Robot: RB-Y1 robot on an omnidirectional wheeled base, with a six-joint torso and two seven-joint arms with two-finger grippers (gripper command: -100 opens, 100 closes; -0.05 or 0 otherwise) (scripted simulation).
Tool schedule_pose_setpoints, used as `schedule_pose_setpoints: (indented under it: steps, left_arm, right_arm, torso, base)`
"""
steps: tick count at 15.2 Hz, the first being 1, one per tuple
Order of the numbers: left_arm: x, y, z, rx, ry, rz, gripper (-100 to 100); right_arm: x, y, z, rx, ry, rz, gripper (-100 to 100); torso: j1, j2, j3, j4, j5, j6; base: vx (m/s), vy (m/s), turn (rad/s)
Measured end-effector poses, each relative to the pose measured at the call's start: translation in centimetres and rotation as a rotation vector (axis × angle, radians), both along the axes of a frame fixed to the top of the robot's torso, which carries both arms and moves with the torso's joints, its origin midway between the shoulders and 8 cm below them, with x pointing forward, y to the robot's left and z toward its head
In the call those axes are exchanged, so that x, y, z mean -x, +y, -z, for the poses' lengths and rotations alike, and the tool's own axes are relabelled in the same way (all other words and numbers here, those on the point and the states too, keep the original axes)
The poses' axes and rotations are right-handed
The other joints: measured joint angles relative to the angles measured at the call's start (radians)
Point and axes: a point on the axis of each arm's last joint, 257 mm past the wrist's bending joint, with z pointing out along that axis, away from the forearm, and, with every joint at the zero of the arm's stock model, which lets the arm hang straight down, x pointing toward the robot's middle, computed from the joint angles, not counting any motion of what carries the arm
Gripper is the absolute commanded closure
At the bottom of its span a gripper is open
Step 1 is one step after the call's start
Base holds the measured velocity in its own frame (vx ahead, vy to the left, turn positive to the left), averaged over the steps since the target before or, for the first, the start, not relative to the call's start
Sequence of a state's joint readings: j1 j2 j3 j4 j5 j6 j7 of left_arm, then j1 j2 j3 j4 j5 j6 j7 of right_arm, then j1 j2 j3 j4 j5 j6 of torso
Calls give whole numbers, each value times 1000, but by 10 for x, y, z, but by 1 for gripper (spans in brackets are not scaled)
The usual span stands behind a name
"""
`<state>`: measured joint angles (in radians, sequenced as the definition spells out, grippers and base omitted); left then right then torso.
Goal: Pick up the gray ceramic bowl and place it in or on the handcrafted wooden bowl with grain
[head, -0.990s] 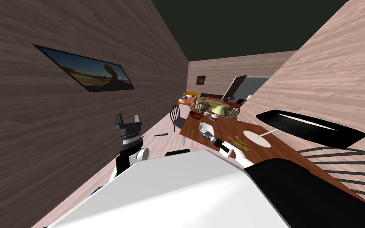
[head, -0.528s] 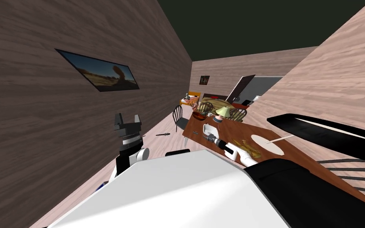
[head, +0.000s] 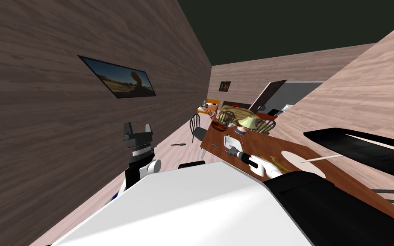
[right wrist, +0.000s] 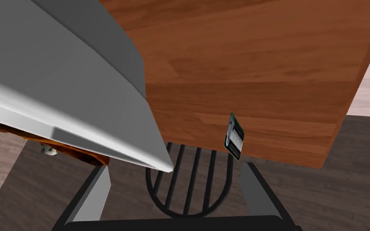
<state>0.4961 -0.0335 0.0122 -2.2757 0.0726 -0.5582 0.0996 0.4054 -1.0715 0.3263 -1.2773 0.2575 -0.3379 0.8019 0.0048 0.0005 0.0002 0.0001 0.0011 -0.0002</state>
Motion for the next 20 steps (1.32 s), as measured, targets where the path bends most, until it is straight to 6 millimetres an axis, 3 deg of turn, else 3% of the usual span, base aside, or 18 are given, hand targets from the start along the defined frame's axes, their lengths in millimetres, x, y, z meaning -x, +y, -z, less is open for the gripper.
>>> schedule_pose_setpoints:
  steps: [4, 7, 14, 17, 20]
  left_arm:
    - [0, 0, 0, 0, 0, 0, 0]
    - [0, 0, 0, 0, 0, 0, 0]
    - [0, 0, 0, 0, 0, 0, 0]
    - [0, 0, 0, 0, 0, 0, 0]
    - [0, 0, 0, 0, 0, 0, 0]
  right_arm:
    - [30, -49, 9, 150, 90, -26, -100]
    - [48, -73, 15, 225, 138, -35, -100]
    - [114, -154, 16, 456, 312, -92, -100]
    - [131, -173, 12, 517, 359, -106, -100]
    - [134, -170, 21, 514, 364, -99, -100]
  torso:
    - [2, -1, -1, 0, 1, 0]
    - [1, -1, -1, 0, 0, 0]
    - [4, 0, 0, 0, 1, 0]
    - [1, 1, 0, 0, 1, 1]
    - [-5, 1, 1, 0, -1, 0]
  base:
    - [40, 71, 124]
    - [37, 64, 91]
    - [33, 85, 119]
    - [16, 37, 10]
    - [16, -55, 84]
